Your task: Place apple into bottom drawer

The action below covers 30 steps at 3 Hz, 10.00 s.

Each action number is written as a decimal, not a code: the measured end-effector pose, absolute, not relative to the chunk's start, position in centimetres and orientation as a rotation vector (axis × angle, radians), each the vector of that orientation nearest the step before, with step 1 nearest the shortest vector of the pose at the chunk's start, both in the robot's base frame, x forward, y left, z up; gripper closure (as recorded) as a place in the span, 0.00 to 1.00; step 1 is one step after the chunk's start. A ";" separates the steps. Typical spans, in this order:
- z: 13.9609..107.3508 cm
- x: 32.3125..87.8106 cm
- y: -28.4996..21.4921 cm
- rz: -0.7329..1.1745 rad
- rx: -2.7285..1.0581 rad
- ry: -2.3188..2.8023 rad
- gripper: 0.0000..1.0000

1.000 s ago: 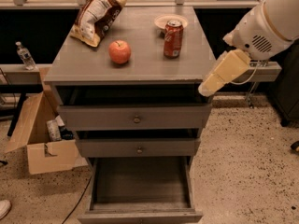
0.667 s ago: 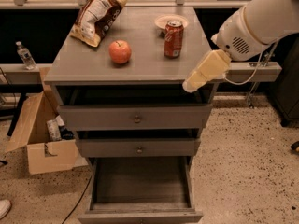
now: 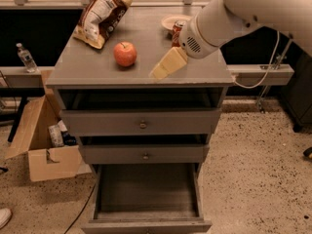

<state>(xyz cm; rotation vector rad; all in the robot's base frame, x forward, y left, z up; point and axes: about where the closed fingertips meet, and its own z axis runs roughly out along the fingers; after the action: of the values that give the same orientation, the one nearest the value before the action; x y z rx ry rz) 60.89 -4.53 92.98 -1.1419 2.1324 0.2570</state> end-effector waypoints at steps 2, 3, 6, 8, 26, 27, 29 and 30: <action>91.9 64.4 -1.3 0.275 -1.025 2.142 0.00; 90.1 66.5 1.3 0.342 -1.011 2.090 0.00; 86.8 72.3 6.7 0.421 -0.962 2.016 0.00; 86.7 74.8 8.8 0.467 -0.933 1.980 0.00; 57.2 51.5 -1.0 0.661 -0.962 1.973 1.00; 51.2 50.8 -1.2 0.652 -0.942 2.037 1.00; 46.0 50.7 -1.3 0.616 -0.922 2.094 1.00; 44.0 51.0 -1.1 0.634 -0.923 2.092 1.00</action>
Offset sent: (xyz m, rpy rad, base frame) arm 0.0302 0.0248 -0.0103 0.0394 -0.0099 -0.0584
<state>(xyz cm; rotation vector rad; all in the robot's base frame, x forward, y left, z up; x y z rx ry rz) 51.00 -1.08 44.04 -0.9228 2.0919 0.6336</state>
